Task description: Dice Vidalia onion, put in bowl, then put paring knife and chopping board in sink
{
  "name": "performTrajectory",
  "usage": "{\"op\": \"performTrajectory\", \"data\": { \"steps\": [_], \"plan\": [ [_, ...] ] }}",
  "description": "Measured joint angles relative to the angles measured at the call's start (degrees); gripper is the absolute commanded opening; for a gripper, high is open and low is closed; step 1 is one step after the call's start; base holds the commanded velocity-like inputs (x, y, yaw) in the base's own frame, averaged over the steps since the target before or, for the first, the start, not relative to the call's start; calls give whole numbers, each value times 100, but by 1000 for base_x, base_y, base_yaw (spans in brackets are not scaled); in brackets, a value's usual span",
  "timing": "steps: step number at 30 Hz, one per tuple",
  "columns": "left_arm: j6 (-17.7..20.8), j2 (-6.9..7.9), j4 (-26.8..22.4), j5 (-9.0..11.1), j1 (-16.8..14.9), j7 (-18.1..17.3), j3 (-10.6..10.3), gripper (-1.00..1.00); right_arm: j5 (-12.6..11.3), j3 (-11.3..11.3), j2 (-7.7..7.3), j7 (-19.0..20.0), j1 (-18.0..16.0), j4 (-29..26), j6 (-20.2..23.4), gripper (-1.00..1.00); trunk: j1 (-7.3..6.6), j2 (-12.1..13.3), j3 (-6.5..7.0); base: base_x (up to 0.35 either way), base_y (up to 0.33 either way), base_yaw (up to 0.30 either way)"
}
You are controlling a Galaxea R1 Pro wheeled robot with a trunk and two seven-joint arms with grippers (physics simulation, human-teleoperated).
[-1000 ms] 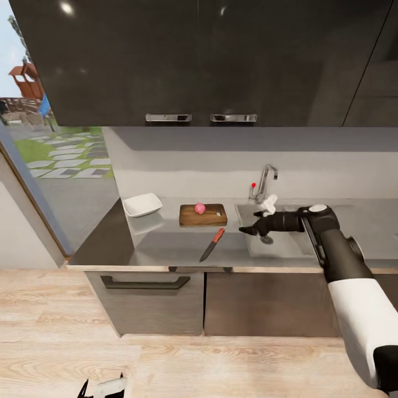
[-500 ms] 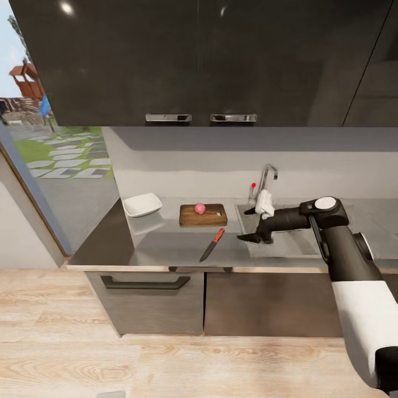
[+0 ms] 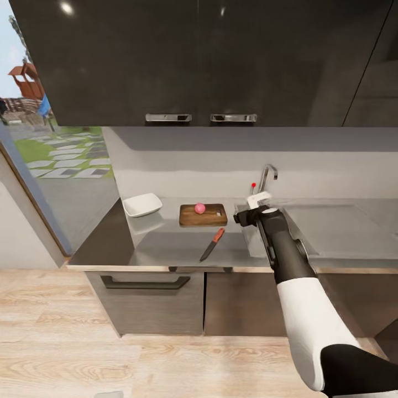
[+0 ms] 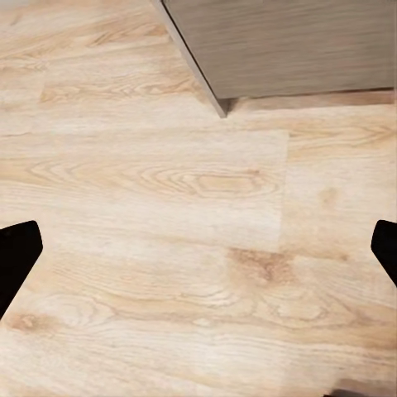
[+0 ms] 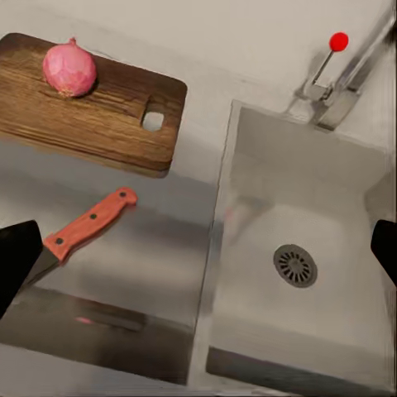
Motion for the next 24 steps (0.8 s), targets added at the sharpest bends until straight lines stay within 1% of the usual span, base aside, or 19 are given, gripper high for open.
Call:
{"op": "performTrajectory", "data": {
  "steps": [2,4,5,7,8,9,11,12,13,15,16,19,20,21,22,23,24],
  "plan": [
    [-5,0,0,-1,0,-2,0,100,-6,7,94,-219,0,118,-33,100,0,0,0,0,0,0],
    [-6,0,4,-2,0,-3,0,100,-10,22,137,-253,0,183,-116,100,0,0,0,0,0,0],
    [-2,0,5,-1,0,-6,0,100,-18,39,143,-128,0,210,-181,100,0,0,0,0,0,0],
    [4,-10,7,-2,0,-29,-3,100,-18,65,113,408,0,238,-244,100,0,0,0,0,0,0],
    [9,-20,7,-3,0,-55,-6,100,-11,78,46,988,0,233,-269,100,0,0,0,0,0,0],
    [10,-27,7,-2,0,-68,-6,100,0,88,-2,1351,0,222,-283,100,0,0,0,0,0,0],
    [23,-68,3,-4,2,-102,-10,100,58,181,-221,2900,0,140,-401,100,0,-1,0,0,0,0],
    [25,-92,3,-4,2,-106,-10,100,131,252,-327,3623,0,78,-555,100,0,-1,0,0,0,0],
    [31,-113,3,-3,2,-109,-10,100,224,302,-431,4236,0,27,-782,100,0,-1,0,0,0,0],
    [145,-141,3,-3,2,-109,-8,100,362,360,-649,5186,0,-26,-1323,100,0,0,0,0,0,0],
    [208,-148,3,-3,2,-110,-8,100,383,372,-693,5390,0,-34,-1445,100,0,0,0,0,0,0],
    [761,-210,2,-6,3,-113,-10,100,457,390,-830,6393,-1,-65,-1883,100,0,0,0,0,0,0],
    [858,-220,2,-6,3,-114,-10,100,462,388,-847,6533,-1,-75,-1926,100,0,0,0,0,0,0],
    [1012,-244,1,-8,3,-115,-11,100,467,383,-890,6770,-1,-112,-1986,100,0,0,0,0,0,0],
    [1072,-255,1,-8,3,-116,-12,100,463,381,-925,6885,-1,-143,-2010,100,0,0,0,0,0,0],
    [1153,-269,1,-9,3,-113,-11,100,451,378,-1020,7084,-1,-222,-2043,100,-1,-1,0,0,0,0],
    [1185,-275,1,-9,3,-112,-11,100,446,377,-1077,7173,-1,-269,-2055,100,0,-1,0,0,0,0]
  ]
}}
